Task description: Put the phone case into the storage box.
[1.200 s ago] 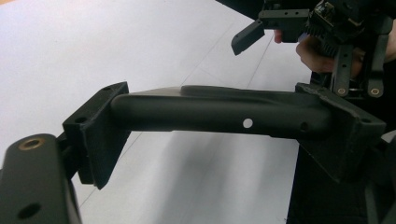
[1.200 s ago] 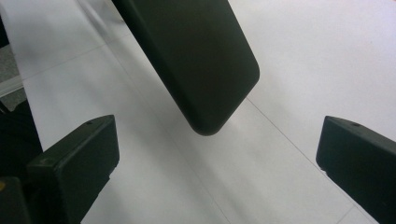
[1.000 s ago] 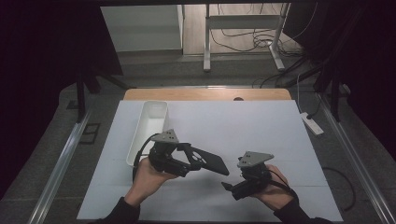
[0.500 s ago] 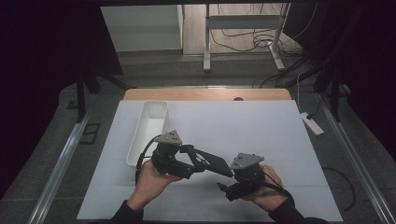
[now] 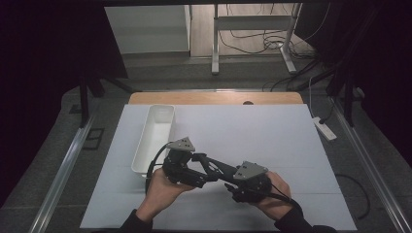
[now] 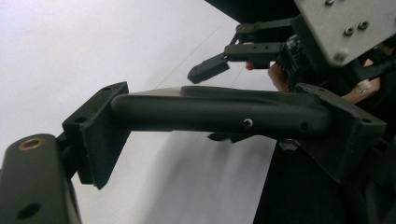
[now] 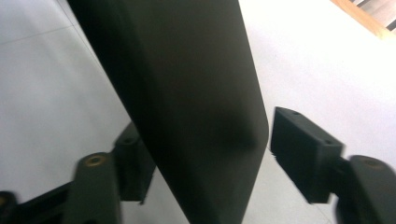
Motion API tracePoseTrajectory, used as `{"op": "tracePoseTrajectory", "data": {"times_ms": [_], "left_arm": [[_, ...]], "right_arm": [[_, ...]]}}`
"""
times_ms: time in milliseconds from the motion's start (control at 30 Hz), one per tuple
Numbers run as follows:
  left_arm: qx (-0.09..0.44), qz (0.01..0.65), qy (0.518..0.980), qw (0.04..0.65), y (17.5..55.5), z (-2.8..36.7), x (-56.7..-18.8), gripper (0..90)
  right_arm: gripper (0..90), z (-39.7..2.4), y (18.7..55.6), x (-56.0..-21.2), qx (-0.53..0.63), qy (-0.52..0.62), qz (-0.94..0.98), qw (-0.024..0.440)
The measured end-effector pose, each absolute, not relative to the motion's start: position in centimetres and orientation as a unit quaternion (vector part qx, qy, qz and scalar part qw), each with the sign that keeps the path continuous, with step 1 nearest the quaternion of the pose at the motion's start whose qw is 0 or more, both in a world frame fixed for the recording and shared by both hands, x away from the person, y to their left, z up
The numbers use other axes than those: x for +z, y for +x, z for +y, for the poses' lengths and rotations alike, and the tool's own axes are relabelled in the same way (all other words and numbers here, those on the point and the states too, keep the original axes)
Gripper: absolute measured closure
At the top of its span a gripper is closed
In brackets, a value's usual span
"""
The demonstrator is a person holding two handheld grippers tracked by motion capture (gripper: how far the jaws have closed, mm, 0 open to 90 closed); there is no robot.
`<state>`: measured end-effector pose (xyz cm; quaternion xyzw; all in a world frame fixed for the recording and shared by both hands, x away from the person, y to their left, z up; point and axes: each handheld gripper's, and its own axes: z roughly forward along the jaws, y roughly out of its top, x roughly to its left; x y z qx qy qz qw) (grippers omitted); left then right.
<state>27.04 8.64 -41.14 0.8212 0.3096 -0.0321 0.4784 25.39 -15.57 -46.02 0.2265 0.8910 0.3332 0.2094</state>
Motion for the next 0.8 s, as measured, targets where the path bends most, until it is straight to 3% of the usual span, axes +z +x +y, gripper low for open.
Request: {"op": "tracePoseTrajectory", "data": {"times_ms": [233,800], "left_arm": [[-0.031,0.317,0.818,0.479,27.03,8.52,-41.0,14.7],[-0.043,0.339,0.801,0.492,27.69,8.7,-41.3,12.4]], "right_arm": [[55.4,-15.43,25.12,-45.97,0.338,0.216,0.885,0.238],[82.0,-15.13,24.53,-45.95,0.329,0.176,0.889,0.266]]}}
